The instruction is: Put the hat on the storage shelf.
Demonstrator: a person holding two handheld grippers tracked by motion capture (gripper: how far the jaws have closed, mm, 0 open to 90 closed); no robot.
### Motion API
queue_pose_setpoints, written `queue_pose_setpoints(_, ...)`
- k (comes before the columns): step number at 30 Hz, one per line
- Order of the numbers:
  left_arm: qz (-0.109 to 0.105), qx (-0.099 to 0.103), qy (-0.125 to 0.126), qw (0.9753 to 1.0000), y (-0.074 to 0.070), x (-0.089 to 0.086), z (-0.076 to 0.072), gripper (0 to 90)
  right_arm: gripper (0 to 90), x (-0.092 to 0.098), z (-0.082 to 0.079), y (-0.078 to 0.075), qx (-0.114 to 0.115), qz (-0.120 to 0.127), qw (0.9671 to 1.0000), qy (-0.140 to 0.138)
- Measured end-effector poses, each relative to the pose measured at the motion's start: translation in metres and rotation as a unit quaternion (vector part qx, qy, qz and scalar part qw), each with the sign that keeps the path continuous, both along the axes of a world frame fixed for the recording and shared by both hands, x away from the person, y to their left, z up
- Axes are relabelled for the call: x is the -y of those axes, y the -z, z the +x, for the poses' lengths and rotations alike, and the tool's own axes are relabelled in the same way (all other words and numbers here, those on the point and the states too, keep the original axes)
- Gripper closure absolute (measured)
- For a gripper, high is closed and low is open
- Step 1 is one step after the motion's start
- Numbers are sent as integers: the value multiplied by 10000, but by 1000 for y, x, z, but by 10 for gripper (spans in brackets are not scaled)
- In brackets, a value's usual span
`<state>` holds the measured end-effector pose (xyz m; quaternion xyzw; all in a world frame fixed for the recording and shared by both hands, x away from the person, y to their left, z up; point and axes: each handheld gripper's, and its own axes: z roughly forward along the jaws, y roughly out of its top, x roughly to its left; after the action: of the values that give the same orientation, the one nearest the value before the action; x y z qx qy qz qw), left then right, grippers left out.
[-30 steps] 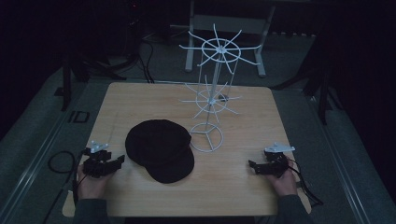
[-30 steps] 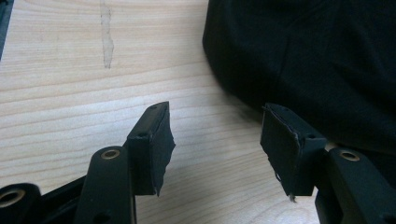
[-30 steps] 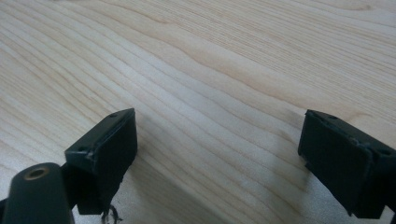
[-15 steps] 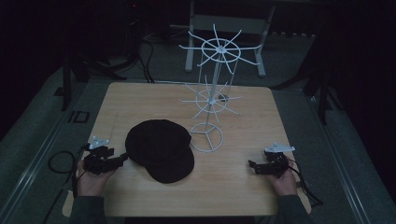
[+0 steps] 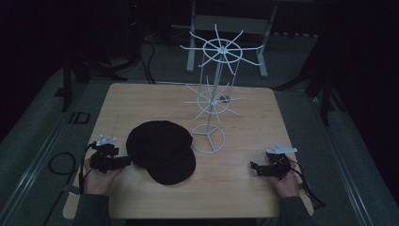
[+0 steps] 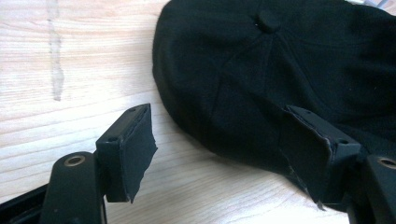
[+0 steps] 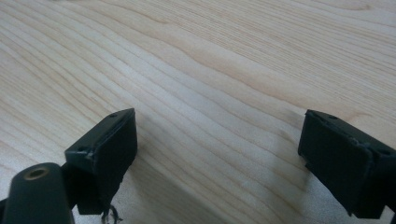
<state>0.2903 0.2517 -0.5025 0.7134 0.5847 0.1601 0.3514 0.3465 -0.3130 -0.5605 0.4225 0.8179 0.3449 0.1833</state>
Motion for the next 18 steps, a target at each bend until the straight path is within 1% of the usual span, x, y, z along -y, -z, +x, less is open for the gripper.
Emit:
queue_pose_setpoints(5, 14, -88, 86, 9999, 3, 9, 5, 267, 116, 0, 0, 0, 0, 0, 10000, -1)
queue_pose_setpoints(7, 11, -107, 73, 9999, 4, 12, 7, 264, 116, 0, 0, 0, -1, 0, 10000, 0)
queue_pose_setpoints(12, 8, -245, 80, 9997, 10, 17, 14, 255, 116, 0, 0, 0, -1, 1, 10000, 0)
queue_pose_setpoints(15, -111, -320, 30, 9994, 13, 17, 18, 254, 116, 0, 0, 0, 1, 0, 10000, 0)
queue_pose_setpoints(17, -107, -357, -65, 9993, 15, 16, 21, 254, 116, 0, 0, 0, 0, 0, 10000, 0)
queue_pose_setpoints(18, -107, -373, -57, 9992, 16, 15, 22, 254, 116, 0, 0, 0, 0, 0, 10000, 0)
